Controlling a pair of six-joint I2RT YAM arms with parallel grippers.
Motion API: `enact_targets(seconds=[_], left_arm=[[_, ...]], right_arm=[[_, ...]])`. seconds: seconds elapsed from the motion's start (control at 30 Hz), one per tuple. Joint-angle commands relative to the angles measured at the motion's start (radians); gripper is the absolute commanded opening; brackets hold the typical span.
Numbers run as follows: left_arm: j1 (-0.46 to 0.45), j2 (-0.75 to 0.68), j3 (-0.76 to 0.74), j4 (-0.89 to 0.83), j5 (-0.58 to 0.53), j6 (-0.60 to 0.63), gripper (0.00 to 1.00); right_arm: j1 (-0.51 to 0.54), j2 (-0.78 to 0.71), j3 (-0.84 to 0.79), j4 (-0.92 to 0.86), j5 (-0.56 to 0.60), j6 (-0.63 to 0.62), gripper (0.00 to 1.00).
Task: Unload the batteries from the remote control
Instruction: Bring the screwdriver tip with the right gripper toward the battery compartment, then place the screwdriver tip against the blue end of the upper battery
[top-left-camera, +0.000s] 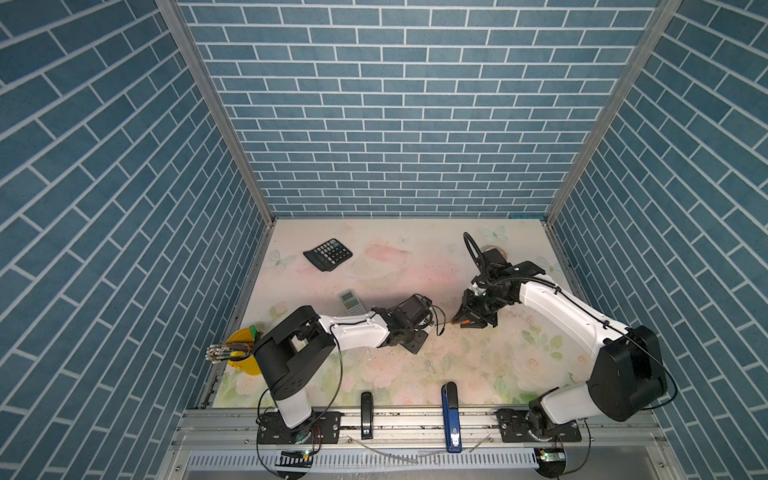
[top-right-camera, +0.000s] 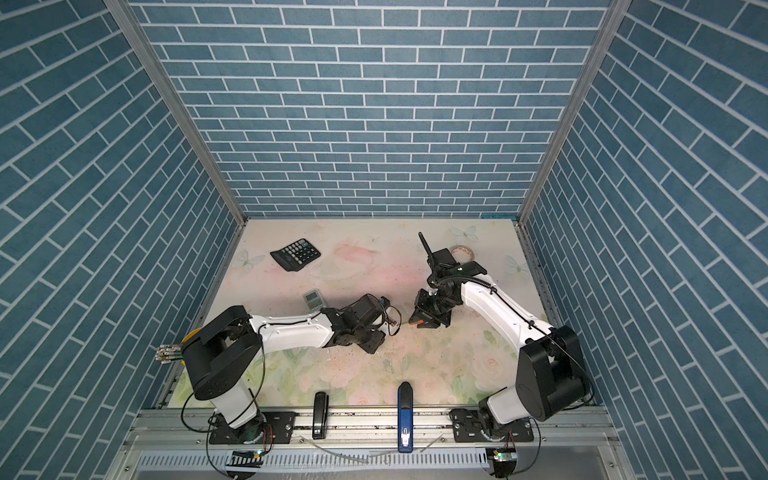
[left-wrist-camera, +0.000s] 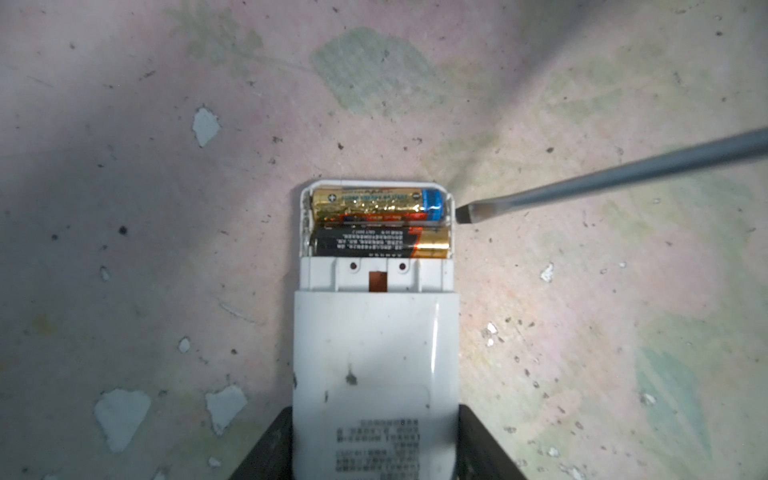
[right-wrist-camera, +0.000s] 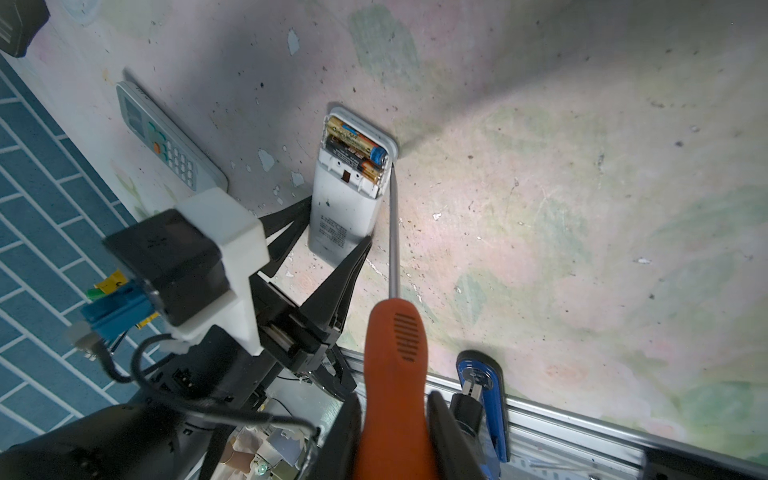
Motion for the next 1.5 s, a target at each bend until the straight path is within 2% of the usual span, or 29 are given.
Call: enact_targets(seconds=[0.0,0.5,1.47], left_arm=[[-0.005,0.017,-0.032,-0.052,0.044,-0.010,0.59],[-0.004,0.019,-0.035,-0.047,0.047,-0.012,0.58],[-0.006,0.025,-0.035,-0.042,0.052,-0.013,0.56]], right_arm=[[0.006,-0.024,0.038,-0.040,0.008,0.019,0.00],[0.006,-0.012,0.113,-0.070,0.030,-0.002,0.00],[0.006,0.002,0.016,-0.015,0.012,0.006,0.00]])
